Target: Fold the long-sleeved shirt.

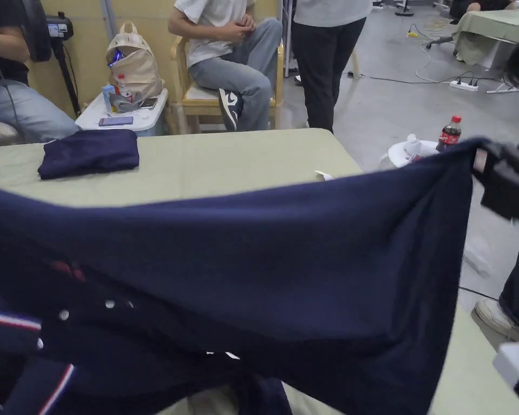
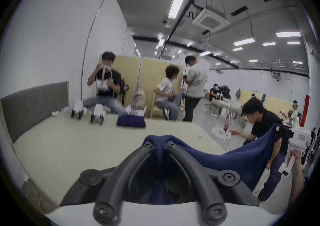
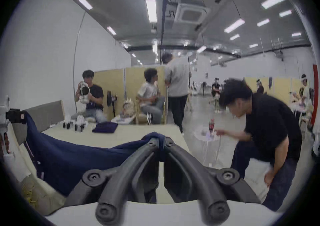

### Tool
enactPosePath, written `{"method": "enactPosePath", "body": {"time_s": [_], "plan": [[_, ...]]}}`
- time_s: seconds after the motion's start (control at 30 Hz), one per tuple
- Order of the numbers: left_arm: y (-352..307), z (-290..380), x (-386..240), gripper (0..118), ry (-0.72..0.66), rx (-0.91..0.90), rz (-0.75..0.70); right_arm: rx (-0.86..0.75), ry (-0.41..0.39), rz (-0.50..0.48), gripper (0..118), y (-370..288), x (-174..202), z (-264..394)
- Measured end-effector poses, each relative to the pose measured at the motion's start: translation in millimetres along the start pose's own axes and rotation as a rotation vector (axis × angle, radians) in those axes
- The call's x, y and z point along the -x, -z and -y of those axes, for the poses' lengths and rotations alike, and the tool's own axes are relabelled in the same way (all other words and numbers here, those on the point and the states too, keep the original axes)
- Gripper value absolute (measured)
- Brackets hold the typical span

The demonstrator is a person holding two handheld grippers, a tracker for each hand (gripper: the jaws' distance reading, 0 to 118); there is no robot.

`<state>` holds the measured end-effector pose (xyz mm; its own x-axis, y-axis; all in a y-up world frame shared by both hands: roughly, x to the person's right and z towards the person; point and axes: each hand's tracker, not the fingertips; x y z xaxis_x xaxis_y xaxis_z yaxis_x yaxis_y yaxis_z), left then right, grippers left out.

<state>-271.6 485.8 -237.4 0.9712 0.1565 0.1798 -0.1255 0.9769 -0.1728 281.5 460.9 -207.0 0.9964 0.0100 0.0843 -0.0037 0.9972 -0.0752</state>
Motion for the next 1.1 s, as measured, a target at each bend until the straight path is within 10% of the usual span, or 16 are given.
{"method": "enactPosePath", "body": {"time_s": [0.57,0.77,1.1], "plan": [[210.2,-190.4,-18.6,5,0.193,-0.125,-0.263,-0.138,-0.124,0.040,4,230.4,51.8,-205.1],[219.6,-289.3,-38.5,5,0.220,-0.331,-0.328,-0.301,-0.259,0.150,4,247.9,70.1,-311.1],[176.1,-406.4,-73.3,5,0.187,-0.527,-0.306,-0.410,-0.179,0.256,4,243.9,55.1,-418.6]]}}
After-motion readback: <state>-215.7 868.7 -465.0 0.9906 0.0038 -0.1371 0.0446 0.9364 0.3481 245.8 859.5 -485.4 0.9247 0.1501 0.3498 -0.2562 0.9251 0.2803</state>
